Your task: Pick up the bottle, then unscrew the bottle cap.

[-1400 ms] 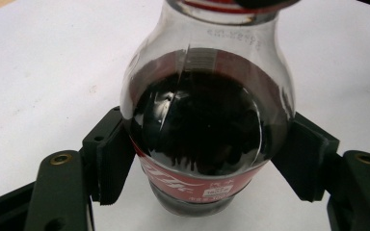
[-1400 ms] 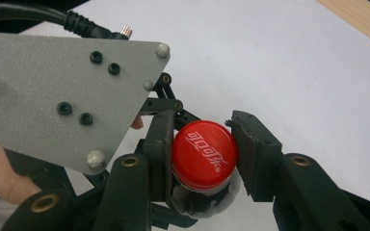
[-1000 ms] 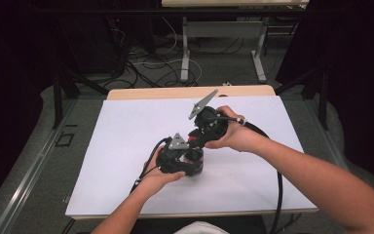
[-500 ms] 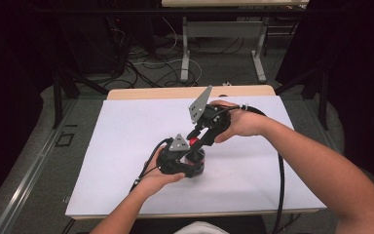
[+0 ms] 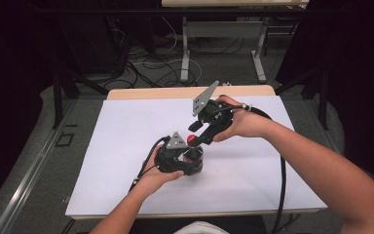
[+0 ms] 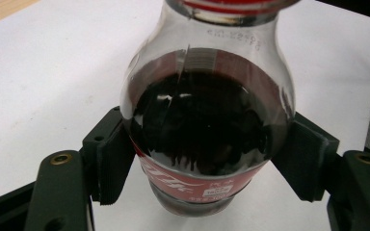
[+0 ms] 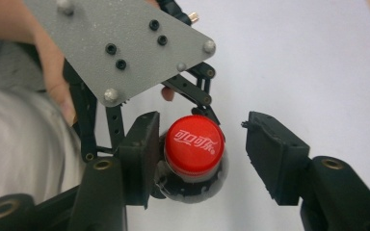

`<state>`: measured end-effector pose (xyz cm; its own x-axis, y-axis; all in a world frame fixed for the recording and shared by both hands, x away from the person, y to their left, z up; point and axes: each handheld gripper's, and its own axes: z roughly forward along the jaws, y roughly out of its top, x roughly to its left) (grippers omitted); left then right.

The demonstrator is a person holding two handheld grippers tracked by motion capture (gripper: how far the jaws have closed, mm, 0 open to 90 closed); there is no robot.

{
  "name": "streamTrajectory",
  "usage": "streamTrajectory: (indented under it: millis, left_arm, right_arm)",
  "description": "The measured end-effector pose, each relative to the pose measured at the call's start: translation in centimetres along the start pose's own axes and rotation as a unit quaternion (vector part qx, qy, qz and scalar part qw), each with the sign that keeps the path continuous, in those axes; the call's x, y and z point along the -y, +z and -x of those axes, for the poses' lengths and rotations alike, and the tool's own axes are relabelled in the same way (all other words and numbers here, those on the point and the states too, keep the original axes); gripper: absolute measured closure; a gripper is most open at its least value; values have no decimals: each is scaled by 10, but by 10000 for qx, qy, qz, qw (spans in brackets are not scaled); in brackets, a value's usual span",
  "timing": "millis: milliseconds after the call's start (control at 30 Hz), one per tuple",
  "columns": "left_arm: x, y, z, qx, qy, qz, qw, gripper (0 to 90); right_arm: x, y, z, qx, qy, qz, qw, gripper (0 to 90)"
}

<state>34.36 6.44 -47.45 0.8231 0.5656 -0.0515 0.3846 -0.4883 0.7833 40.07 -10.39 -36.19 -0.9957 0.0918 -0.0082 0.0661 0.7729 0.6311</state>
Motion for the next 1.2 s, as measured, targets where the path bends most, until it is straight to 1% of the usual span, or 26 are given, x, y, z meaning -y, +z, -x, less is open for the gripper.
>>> streamTrajectory:
  millis: [100,200,233,267,300,367,433,533,600,633,667,700,733,767,800,833,867,933,967,1000,1033,1067,1100,1133,1167,1200]
  left_arm:
    - [0,0,-1,-41,-39,-44,10000,299]
    - [0,-1,-2,-72,-72,-72,9999,299]
    - [1,0,-2,-81,-110,-55,9999,299]
    - [1,0,-2,-90,-123,-50,9999,299]
    - [1,0,-2,-94,-114,-69,9999,299]
    - [1,0,-1,-105,-120,-71,9998,299]
    - [1,0,-1,-107,-122,-75,9998,299]
    - [1,0,0,-110,-124,-65,9998,299]
    - [1,0,-1,-94,-129,-71,9998,299]
    - [1,0,-1,-103,-128,-82,9998,299]
    - [1,0,-1,-128,-100,-66,9998,299]
    - [1,1,-1,-129,-116,-93,9998,299]
    - [1,1,-1,-127,-126,-92,9998,299]
    - [1,0,-2,-101,-99,-125,9998,299]
    - [2,1,-1,-116,-123,-112,9998,300]
    - [1,0,-2,-63,-97,-195,9997,300]
    - [2,0,-2,-58,-97,-187,9998,300]
    - [3,1,-1,-65,-118,-98,9999,300]
    - [3,1,-1,-57,-113,-103,9999,300]
    - [3,1,-1,-47,-95,-111,9999,300]
    - [3,1,0,-47,-93,-88,9999,300]
    - [2,-1,-1,40,-74,-179,9998,300]
    - [3,0,-1,-9,-89,-78,9999,300]
    - [3,0,0,-9,-64,-80,9999,300]
    - [2,-1,0,-2,-31,-94,10000,300]
    - [2,-1,0,6,-36,-87,10000,300]
  right_arm:
    - [0,1,-8,428,352,-94,9984,435]
    - [2,4,-15,619,939,73,9936,433]
    - [2,6,-17,791,1087,124,9908,439]
    - [2,6,-20,863,1388,54,9865,455]
    - [2,7,-21,1025,1568,116,9822,472]
    - [1,8,-24,1110,1952,183,9743,484]
    - [0,9,-26,1178,2122,274,9697,501]
    - [-2,11,-28,1276,2252,308,9654,514]
    - [-2,12,-27,1247,2257,259,9658,532]
    - [-2,13,-27,1268,2278,263,9651,558]
    - [-2,13,-27,1185,2328,244,9650,601]
    - [-2,13,-27,1203,2309,241,9652,605]
    - [-3,14,-26,1200,2206,241,9676,606]
    - [-3,14,-27,1226,2203,223,9674,608]
    - [-3,15,-27,1191,2141,205,9693,609]
    - [-3,15,-27,1170,2111,175,9703,609]
    - [-3,15,-26,1141,1952,172,9740,610]
    - [-4,15,-24,1032,1736,118,9793,611]
    - [-4,14,-23,915,1574,52,9833,611]
    - [-5,14,-22,876,1450,51,9855,612]
    - [-6,13,-20,680,1254,-49,9898,612]
    - [-6,13,-20,680,1254,-49,9898,612]
    - [-6,13,-19,593,1069,-70,9925,612]
    - [-6,12,-18,509,1009,-85,9936,613]
    - [-7,11,-16,408,869,-103,9953,613]
    - [-7,11,-13,293,616,-111,9976,612]
